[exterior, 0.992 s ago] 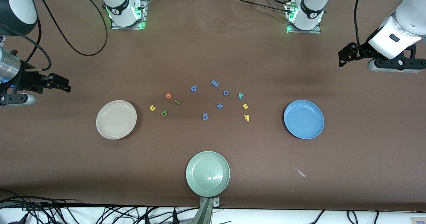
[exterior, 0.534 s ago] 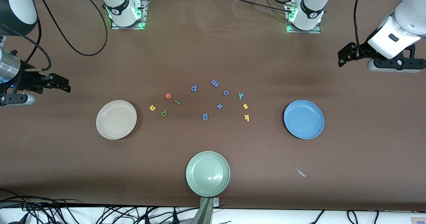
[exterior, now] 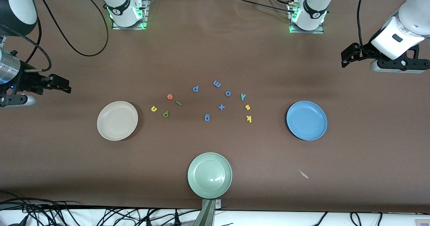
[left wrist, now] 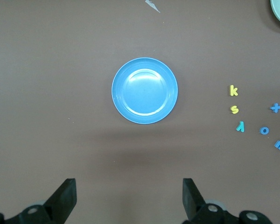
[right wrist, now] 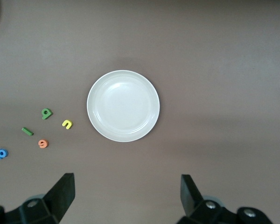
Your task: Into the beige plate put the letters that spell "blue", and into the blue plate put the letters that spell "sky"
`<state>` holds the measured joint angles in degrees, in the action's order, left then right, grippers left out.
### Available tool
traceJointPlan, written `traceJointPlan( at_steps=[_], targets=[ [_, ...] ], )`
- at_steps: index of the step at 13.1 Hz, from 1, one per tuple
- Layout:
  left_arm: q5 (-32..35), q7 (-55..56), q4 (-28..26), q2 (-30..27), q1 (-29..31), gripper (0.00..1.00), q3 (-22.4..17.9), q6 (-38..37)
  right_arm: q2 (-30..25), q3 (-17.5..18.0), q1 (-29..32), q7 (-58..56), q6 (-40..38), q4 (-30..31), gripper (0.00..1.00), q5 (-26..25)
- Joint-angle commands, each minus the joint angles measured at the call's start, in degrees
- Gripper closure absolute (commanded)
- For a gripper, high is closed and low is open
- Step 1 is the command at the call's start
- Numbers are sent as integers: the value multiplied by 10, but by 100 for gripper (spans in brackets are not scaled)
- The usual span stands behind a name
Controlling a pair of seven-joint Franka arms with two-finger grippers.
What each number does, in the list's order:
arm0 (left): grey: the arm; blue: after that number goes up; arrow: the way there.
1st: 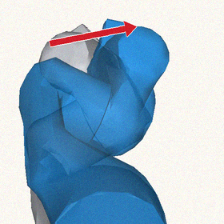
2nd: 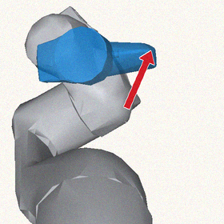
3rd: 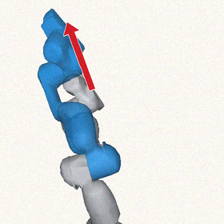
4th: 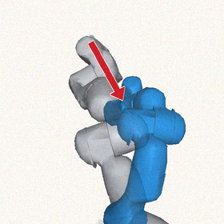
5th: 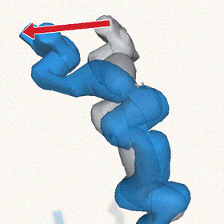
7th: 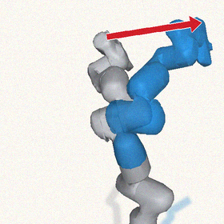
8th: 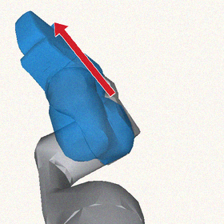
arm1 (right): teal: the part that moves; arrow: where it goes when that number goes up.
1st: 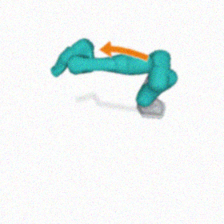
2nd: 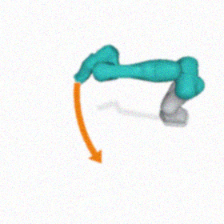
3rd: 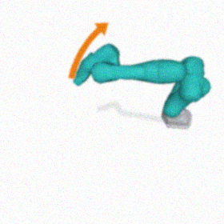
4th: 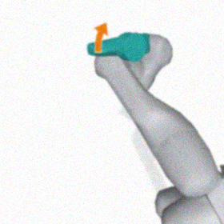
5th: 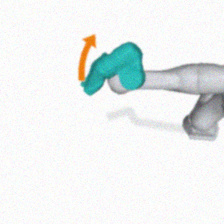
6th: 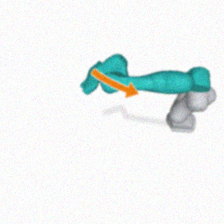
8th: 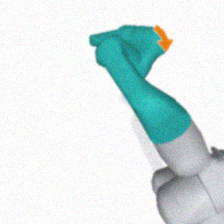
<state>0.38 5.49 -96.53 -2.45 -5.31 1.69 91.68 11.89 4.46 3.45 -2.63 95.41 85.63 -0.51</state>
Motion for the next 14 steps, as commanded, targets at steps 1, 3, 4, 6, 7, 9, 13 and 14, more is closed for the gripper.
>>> traceJointPlan(
  at_steps=[1, 3, 4, 6, 7, 9, 13, 14],
  targets=[
    [0, -7, 18, 7, -2, 0, -1, -14, -6, 0, 1, 1, 7, 4, 0, -1],
    [0, -7, 18, 7, -2, 0, 0, -14, 0, 0, 0, 3, 30, 4, 0, -1],
    [0, -6, 18, 7, -2, 0, 0, -14, 8, 0, 0, 3, 44, 2, 0, -4],
    [0, -7, 18, 7, -2, 0, -1, -14, 18, 0, 2, 3, 72, -2, 0, 2],
    [0, -6, 18, 7, -2, 0, 0, -14, 31, 1, 0, 4, 86, -2, 0, 2],
    [-1, -6, 18, 7, -2, 0, -1, -14, 62, 1, -16, 1, 110, -2, 0, -9],
    [-1, -6, 18, 7, -1, 0, -2, -14, 71, 2, -34, 2, 97, 0, 0, -19],
    [-1, -6, 18, 7, -2, 0, -1, -14, 71, 2, -49, 2, 86, 0, 0, -19]
  ],
)
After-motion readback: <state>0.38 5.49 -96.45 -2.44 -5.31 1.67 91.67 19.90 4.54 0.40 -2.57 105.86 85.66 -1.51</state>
